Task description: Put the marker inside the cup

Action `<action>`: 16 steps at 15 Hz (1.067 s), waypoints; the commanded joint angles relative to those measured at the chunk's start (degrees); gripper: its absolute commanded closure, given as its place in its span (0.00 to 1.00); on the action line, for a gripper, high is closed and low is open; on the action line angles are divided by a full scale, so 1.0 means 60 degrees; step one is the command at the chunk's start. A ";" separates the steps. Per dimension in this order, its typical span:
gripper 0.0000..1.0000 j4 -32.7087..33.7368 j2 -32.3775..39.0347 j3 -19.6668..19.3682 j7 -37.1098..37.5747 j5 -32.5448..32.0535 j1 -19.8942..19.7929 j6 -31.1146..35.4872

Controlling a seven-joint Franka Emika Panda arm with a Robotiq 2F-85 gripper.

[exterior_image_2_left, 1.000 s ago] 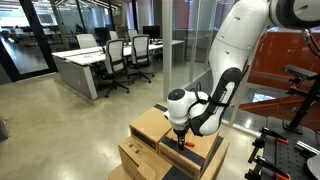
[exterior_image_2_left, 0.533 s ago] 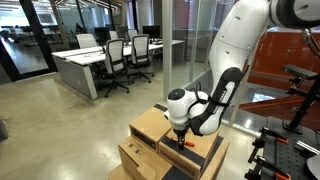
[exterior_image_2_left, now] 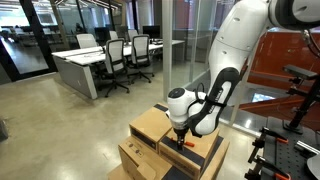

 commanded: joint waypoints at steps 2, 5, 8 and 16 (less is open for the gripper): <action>0.00 0.0188 0.0219 0.0065 0.0254 0.0894 -0.0006 -0.0064; 0.00 0.0247 0.0341 0.0133 0.0215 0.1243 -0.0061 -0.0071; 0.00 0.0102 0.0259 0.0014 0.0077 0.1191 0.0061 -0.0014; 0.00 0.0177 0.0331 0.0026 0.0076 0.1219 0.0061 -0.0014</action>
